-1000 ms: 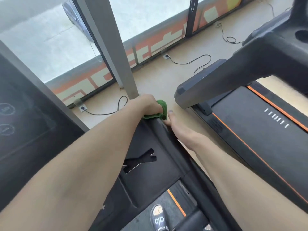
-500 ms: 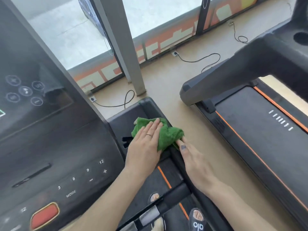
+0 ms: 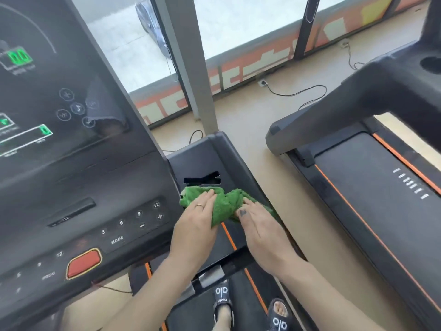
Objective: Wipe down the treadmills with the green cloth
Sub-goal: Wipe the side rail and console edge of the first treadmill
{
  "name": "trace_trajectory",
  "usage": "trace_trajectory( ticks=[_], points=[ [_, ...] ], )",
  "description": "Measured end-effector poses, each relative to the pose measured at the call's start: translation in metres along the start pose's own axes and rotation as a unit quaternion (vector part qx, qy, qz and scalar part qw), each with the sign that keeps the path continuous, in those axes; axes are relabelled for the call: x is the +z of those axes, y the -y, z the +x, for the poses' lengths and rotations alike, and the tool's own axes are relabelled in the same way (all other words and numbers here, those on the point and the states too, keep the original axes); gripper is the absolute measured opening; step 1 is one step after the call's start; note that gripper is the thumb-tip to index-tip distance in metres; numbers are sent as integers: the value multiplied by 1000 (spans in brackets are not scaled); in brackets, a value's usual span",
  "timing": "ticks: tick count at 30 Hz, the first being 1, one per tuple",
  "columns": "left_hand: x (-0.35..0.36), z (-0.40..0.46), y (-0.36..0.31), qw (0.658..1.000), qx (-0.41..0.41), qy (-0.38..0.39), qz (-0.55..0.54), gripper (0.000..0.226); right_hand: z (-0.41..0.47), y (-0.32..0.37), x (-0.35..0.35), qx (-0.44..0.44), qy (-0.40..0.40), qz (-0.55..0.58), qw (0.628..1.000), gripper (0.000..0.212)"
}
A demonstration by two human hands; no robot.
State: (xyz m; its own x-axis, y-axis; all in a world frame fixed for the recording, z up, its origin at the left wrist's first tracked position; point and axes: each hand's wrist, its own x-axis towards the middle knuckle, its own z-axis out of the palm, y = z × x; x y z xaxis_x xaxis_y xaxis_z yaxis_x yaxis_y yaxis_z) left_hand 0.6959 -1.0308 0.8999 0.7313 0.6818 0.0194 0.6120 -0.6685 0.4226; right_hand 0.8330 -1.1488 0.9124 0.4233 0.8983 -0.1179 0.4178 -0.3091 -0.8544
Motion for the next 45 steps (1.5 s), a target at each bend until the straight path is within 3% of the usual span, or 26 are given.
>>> trace_trajectory(
  ticks=[2, 4, 7, 12, 14, 17, 20, 24, 26, 29, 32, 35, 36, 38, 40, 42, 45],
  points=[
    [-1, -18, -15, 993, -73, -9, -94, 47, -11, 11, 4, 94, -52, 169, 980, 56],
    [0, -33, -35, 975, -119, -21, -185, 41, -15, 14, 17, 202, -79, 286, 933, 61],
    [9, -48, -54, 963, -136, -12, -232, 48, -15, 15, 34, 320, -52, 455, 830, 59],
    [9, -42, -44, 946, -150, 132, -254, 54, -3, 18, 54, 378, -96, 521, 759, 41],
    [-8, -37, -34, 945, -148, 155, -249, 57, -1, 22, 62, 402, -102, 562, 715, 45],
    [-31, -31, -16, 979, -125, 47, -152, 44, 5, 36, 68, 451, -168, 621, 619, 45],
    [-35, -1, 3, 995, -71, -64, -33, 23, 25, 53, 61, 495, -280, 620, 541, 30],
    [-13, 62, 22, 990, 27, -5, 136, 45, 52, 63, 63, 514, -372, 620, 461, 26],
    [-11, 77, 26, 968, 65, 9, 242, 52, 49, 68, 82, 504, -380, 620, 466, 30],
    [-15, 82, 34, 960, 72, 13, 269, 54, 38, 77, 126, 530, -334, 605, 491, 32],
    [-15, 80, 41, 963, 80, 28, 256, 55, 38, 88, 122, 529, -313, 639, 462, 34],
    [-19, 84, 37, 973, 50, 45, 222, 53, 48, 84, 95, 504, -353, 659, 432, 34],
    [-20, 84, 36, 974, 49, 51, 216, 52, 50, 78, 96, 484, -375, 655, 442, 29],
    [-23, 86, 33, 972, 46, 62, 220, 52, 52, 73, 101, 458, -406, 600, 515, 24],
    [-24, 86, 33, 970, 42, 71, 229, 52, 52, 64, 118, 451, -407, 534, 588, 51],
    [-23, 86, 32, 970, 35, 75, 231, 52, 45, 67, 129, 453, -381, 512, 623, 62],
    [-25, 87, 30, 972, 31, 71, 223, 50, 38, 77, 129, 433, -353, 492, 668, 50]
  ],
)
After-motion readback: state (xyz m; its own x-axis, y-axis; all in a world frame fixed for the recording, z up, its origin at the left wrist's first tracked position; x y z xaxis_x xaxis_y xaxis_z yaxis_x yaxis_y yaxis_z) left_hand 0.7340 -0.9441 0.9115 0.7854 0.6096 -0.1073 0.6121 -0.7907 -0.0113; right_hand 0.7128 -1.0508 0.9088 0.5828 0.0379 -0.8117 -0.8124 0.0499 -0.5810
